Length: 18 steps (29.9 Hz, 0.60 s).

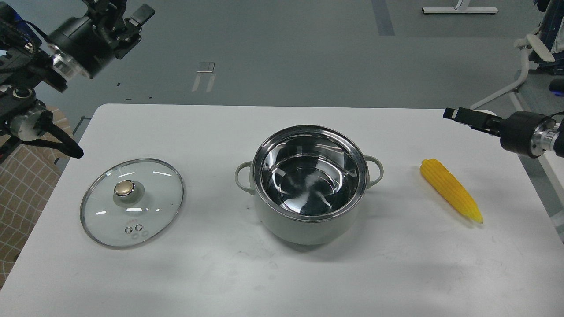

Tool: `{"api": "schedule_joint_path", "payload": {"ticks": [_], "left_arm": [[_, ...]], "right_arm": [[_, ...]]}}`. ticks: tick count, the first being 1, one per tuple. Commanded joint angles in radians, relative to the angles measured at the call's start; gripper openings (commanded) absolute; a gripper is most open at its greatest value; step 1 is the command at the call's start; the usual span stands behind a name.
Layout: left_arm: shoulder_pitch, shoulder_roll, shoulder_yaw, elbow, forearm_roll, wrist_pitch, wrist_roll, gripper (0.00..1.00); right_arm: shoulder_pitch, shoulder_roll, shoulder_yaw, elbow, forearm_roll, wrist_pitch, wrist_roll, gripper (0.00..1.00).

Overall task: Open pot and put corn in
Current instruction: 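Release the lid and raise the left gripper away, then lower the right gripper onto the yellow corn cob and grasp it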

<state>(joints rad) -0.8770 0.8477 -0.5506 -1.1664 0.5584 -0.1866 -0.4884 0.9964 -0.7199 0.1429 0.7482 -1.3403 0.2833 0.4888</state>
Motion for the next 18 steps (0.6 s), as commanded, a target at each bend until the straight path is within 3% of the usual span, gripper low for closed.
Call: {"api": "schedule_joint_path", "payload": {"ticks": [1, 8, 10, 18], "left_arm": [[-0.002, -0.044, -0.052, 0.001, -0.018, -0.046, 0.0, 0.89], [0.006, -0.136, -0.109, 0.07, -0.189, -0.145, 0.014, 0.92], [0.004, -0.183, -0.115, 0.094, -0.235, -0.149, 0.043, 0.95], [0.004, -0.223, -0.114, 0.099, -0.232, -0.149, 0.053, 0.96]], "right_arm": [[-0.007, -0.004, -0.06, 0.003, -0.176, -0.058, 0.0, 1.0], [-0.012, 0.005, -0.141, -0.013, -0.299, -0.088, 0.0, 1.0], [-0.013, 0.019, -0.164, -0.036, -0.324, -0.096, 0.0, 1.0], [-0.048, 0.132, -0.194, -0.104, -0.326, -0.125, 0.0, 1.0]]}}
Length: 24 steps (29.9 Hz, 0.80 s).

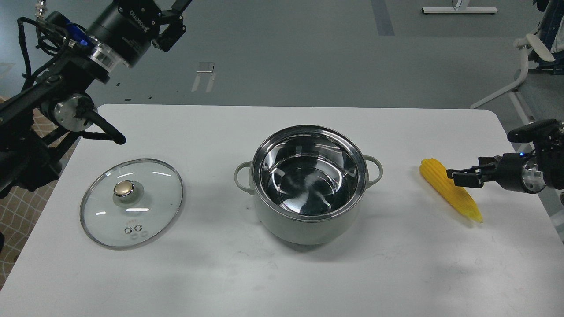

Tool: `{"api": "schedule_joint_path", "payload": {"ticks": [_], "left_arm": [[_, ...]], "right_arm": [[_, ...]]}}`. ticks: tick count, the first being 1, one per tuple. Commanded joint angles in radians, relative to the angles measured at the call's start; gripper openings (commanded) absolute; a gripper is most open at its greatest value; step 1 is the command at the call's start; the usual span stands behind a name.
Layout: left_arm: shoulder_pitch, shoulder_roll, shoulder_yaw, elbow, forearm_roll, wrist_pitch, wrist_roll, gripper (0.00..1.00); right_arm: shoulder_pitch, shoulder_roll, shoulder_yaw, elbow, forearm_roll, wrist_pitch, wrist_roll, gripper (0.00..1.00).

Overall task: Open pot and put corn in
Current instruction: 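Lower the right gripper onto the yellow corn cob and grasp it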

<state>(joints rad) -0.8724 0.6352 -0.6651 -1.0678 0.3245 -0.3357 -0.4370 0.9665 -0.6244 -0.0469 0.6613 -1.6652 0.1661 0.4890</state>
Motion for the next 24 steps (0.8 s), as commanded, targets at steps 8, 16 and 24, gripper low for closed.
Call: {"api": "schedule_joint_path", "payload": {"ticks": [8, 16, 24], "left_arm": [[0.001, -0.011, -0.001, 0.0, 0.004, -0.002, 0.001, 0.96], [0.004, -0.012, -0.001, -0.004, 0.004, -0.002, 0.001, 0.96], [0.003, -0.012, -0.001, -0.004, 0.004, -0.003, 0.001, 0.96]], "right_arm": [[-0.02, 0.087, -0.077, -0.08, -0.004, -0.011, 0.0, 0.86], [-0.02, 0.089, -0.096, -0.081, -0.005, -0.014, 0.0, 0.1], [0.009, 0.052, -0.093, -0.022, -0.005, -0.036, 0.0, 0.01]]}}
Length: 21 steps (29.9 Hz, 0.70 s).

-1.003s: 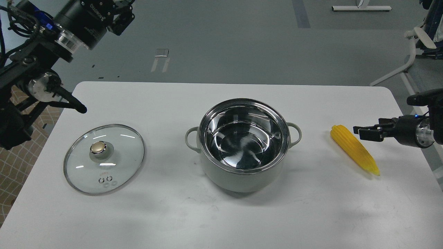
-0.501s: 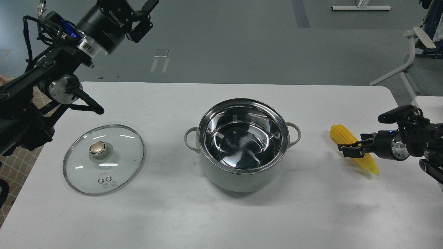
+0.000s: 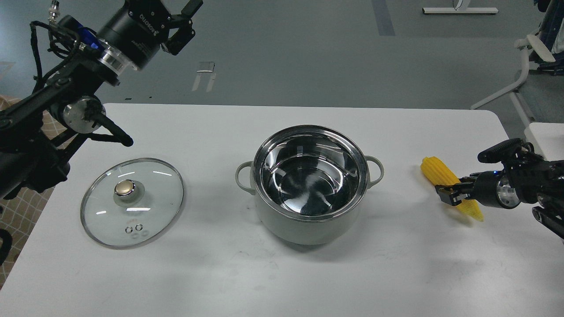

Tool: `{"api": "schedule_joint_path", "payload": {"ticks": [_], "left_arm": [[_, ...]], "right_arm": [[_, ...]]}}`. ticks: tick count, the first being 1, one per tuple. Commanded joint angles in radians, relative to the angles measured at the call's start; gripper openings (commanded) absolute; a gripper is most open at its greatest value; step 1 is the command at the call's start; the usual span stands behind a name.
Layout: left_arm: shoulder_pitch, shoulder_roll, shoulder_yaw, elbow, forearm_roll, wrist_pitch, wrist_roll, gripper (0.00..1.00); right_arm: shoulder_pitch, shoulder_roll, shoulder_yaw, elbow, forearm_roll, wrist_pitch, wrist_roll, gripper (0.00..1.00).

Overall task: Open pot and put corn in
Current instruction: 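Lift the corn cob with the right gripper toward the pot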

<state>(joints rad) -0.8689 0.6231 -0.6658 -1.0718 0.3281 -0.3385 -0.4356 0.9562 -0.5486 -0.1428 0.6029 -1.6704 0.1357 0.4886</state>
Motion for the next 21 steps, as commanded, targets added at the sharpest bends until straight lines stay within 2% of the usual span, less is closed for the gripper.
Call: {"api": "schedule_joint_path", "payload": {"ticks": [1, 7, 11, 17, 21], "left_arm": [[-0.002, 0.0, 0.0, 0.0, 0.0, -0.001, 0.0, 0.96], [-0.002, -0.002, 0.0, -0.004, 0.0, 0.001, 0.0, 0.96], [-0.004, -0.003, 0.0, -0.004, 0.0, 0.001, 0.0, 0.96], [-0.009, -0.003, 0.0, -0.004, 0.0, -0.001, 0.0, 0.96], [-0.009, -0.005, 0.0, -0.007, 0.0, 0.001, 0.0, 0.96]], "right_arm": [[0.051, -0.045, 0.003, 0.067, 0.001, -0.007, 0.0, 0.01], [0.238, -0.119, 0.0, 0.19, 0.001, 0.007, 0.0, 0.02], [0.361, -0.119, -0.003, 0.239, 0.0, 0.034, 0.0, 0.02], [0.518, -0.053, -0.038, 0.314, 0.004, 0.1, 0.0, 0.02], [0.596, 0.007, -0.104, 0.38, 0.024, 0.108, 0.0, 0.02]]}}
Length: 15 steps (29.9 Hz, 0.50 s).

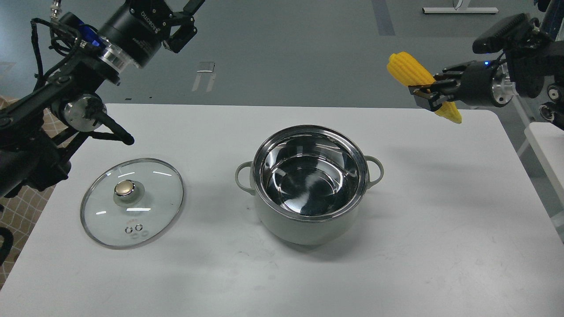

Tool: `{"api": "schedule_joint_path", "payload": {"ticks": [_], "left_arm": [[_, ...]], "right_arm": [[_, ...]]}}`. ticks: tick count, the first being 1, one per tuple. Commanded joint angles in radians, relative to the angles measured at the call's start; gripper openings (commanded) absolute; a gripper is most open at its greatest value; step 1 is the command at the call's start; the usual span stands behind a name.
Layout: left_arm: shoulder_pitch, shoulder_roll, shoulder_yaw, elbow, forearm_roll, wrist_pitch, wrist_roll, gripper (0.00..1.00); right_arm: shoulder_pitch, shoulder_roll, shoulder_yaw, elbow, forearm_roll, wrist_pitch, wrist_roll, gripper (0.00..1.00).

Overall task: Open pot and put corn in
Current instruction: 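Lift the corn cob with the right gripper toward the pot, then lower the corn cob into the pot with the right gripper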

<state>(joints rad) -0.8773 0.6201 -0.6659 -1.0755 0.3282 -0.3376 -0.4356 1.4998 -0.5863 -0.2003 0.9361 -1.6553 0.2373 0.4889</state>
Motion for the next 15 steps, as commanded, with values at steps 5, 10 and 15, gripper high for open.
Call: {"api": "schedule_joint_path", "payload": {"ticks": [5, 10, 15], "left_arm": [[-0.002, 0.0, 0.0, -0.004, 0.0, 0.0, 0.001, 0.96], [-0.002, 0.0, 0.0, -0.004, 0.0, 0.0, 0.001, 0.96], [-0.002, 0.001, 0.0, -0.006, -0.001, 0.0, 0.006, 0.96]], "right_arm": [[0.062, 0.137, -0.097, 0.067, 0.011, 0.007, 0.0, 0.03], [0.062, 0.236, -0.171, 0.096, 0.055, 0.007, 0.0, 0.06], [0.053, 0.318, -0.202, 0.082, 0.114, 0.005, 0.0, 0.11]]}}
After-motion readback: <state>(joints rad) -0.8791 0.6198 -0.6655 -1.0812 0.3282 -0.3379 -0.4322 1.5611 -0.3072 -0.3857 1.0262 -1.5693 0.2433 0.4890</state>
